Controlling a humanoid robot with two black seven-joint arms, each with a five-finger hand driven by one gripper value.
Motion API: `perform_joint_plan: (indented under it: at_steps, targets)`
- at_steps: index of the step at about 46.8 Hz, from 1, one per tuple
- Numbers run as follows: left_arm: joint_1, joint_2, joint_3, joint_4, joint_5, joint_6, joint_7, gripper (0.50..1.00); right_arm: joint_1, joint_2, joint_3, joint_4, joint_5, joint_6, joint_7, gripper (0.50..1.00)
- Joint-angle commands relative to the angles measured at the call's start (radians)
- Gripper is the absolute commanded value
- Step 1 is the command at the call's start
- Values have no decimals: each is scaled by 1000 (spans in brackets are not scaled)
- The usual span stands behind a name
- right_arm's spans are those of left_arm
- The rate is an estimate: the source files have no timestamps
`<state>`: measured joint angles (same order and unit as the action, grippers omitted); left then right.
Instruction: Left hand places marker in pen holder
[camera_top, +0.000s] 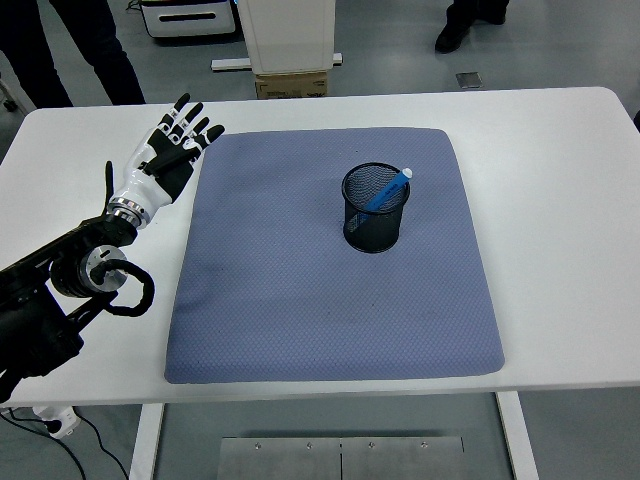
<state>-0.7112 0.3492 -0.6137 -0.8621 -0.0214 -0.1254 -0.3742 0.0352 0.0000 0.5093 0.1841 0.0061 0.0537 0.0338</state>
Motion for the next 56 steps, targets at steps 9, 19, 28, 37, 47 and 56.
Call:
perform_joint_plan:
  at_steps: [9,19,28,37,47,56]
  targets:
    - [52,65,-57,0,-2,-46,0,1000,0,0,0,0,0,0,0,1000]
    - [59,85,-81,0,-2,-60,0,1000,0,0,0,0,0,0,0,1000]
    - [59,86,-81,0,0,-60,0,1000,0,0,0,0,0,0,0,1000]
    - [59,86,-83,0,0,-60,0,1000,2,0,-2,1,-3,0,0,1000]
    - [59,97,-83,0,0,-60,0,1000,5,0,0,0,0,0,1,1000]
    - [59,99,-81,0,1,-60,0,1000,9,0,5,0,3,0,-3,1000]
